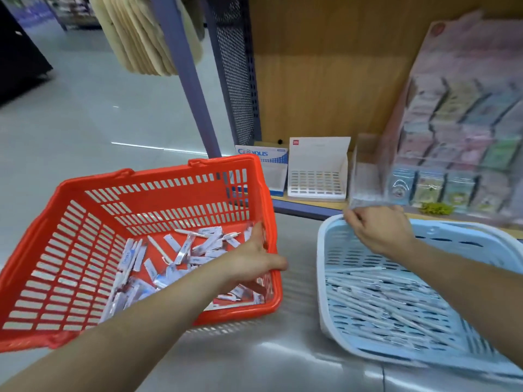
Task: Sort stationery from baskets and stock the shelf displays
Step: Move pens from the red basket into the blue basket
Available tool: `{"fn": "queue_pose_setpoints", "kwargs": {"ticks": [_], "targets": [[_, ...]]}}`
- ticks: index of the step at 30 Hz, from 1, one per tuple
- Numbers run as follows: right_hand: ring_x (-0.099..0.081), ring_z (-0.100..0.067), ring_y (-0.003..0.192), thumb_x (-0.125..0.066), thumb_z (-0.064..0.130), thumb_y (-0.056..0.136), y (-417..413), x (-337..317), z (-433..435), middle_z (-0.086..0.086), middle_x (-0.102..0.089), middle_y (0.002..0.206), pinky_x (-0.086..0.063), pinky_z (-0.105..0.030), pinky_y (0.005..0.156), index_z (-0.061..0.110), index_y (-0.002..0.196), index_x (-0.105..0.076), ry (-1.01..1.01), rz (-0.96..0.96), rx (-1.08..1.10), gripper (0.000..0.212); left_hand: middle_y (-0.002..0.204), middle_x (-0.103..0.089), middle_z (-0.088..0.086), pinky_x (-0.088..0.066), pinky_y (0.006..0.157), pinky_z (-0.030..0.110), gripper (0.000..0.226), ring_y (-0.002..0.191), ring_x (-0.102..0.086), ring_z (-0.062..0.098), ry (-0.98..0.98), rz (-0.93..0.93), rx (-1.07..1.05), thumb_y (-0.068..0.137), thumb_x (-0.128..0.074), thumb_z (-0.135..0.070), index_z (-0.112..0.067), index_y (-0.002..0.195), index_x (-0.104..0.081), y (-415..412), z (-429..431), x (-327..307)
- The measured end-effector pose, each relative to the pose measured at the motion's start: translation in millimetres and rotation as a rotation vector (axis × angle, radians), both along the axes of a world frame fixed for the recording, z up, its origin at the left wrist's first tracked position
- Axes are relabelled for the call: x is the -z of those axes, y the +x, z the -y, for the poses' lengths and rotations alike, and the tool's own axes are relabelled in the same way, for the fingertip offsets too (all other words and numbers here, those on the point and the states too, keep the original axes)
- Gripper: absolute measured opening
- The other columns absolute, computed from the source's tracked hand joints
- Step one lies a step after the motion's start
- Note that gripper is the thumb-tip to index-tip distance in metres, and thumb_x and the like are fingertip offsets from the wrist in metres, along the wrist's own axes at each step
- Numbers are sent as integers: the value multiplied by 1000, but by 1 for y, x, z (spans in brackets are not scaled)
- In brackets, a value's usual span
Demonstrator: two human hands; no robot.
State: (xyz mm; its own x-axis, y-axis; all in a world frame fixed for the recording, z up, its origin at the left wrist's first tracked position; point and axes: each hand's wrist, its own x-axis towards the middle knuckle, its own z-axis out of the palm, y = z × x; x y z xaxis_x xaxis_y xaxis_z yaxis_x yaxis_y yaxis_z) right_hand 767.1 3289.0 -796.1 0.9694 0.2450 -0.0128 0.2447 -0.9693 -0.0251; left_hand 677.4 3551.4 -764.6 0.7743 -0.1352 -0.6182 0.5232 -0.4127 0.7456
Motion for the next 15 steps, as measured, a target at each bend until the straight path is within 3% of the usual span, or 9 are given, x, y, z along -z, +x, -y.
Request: {"fn": "queue_pose_setpoints", "kwargs": {"ticks": [2,5,8,11,13,15], "targets": [[-64,-29,92,-19,49,100,6,-2,6,-9,-72,91,-35,-38,85,23,87,-65,9,-5,29,55,135,-56,5,-60,72,47,104,97,-69,23,-27,-15,71,61,-74,-37,-52,144,-13,-8,-4,6],[-61,-28,95,-22,48,99,14,-7,4,-10,-70,95,-34,-39,89,21,88,-68,-27,-30,78,54,139,-41,-11,-59,78,38,92,113,-60,16,-11,-62,164,82,-72,-42,-51,146,-8,-18,-4,-7],[-57,-33,99,-34,42,95,24,-19,-18,-12,-65,96,-42,-41,87,19,87,-67,188,42,84,41,140,-50,-4,-57,80,39,73,110,-62,18,-14,-124,203,90,-58,-51,-44,149,-17,-13,-6,-21],[-57,-30,97,-45,31,95,27,-45,-66,-10,-63,100,-47,-43,85,17,101,-68,483,55,-68,28,142,-49,-5,-57,85,38,54,116,-60,21,116,-77,253,94,-47,-56,-42,146,-35,1,-18,-31],[-59,-27,94,-47,27,96,22,-66,-105,-8,-63,100,-48,-40,83,14,105,-69,533,21,-213,26,136,-54,-3,-54,86,35,44,115,-60,20,239,9,248,99,-45,-48,-33,140,-48,6,-35,-37],[-60,-25,96,-49,23,95,14,-80,-139,-8,-67,103,-48,-37,82,14,105,-70,551,-19,-333,25,120,-62,3,-52,75,31,32,102,-64,21,309,82,152,101,-48,-32,-22,130,-58,7,-60,-35]]}}
